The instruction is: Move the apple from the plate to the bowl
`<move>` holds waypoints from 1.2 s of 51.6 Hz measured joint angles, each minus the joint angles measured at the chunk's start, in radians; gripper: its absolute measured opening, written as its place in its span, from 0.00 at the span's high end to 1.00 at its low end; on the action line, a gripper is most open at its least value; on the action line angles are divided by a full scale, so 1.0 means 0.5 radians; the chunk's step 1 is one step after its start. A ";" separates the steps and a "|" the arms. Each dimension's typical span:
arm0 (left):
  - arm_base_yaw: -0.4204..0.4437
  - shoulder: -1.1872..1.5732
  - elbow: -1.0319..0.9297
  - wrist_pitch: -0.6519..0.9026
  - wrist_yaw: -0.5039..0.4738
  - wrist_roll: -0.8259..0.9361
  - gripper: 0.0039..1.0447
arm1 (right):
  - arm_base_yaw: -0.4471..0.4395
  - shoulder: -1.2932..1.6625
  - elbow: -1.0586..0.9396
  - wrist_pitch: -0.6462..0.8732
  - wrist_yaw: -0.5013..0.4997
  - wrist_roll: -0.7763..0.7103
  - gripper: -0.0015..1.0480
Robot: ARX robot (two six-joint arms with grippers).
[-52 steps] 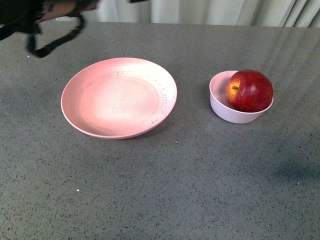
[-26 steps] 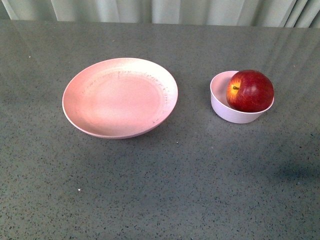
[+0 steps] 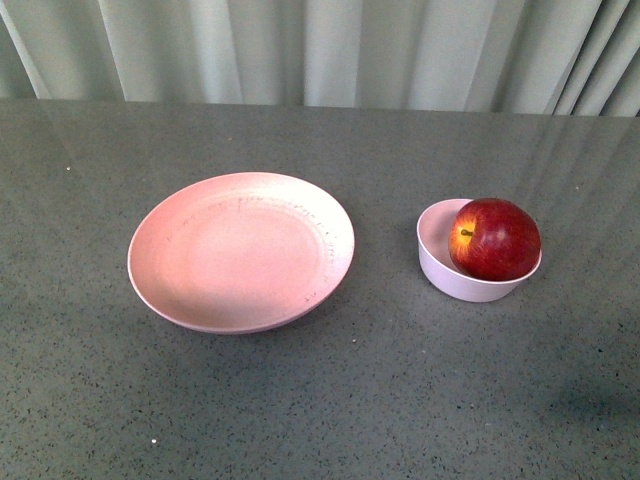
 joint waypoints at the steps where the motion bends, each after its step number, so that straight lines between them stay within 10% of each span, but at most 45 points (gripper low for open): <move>1: 0.006 -0.034 -0.011 -0.023 0.005 0.000 0.99 | 0.000 0.000 0.000 0.000 0.000 0.000 0.09; 62: 0.172 -1.605 -0.155 -1.392 0.169 0.002 0.99 | 0.000 0.000 0.000 0.000 0.000 0.000 0.09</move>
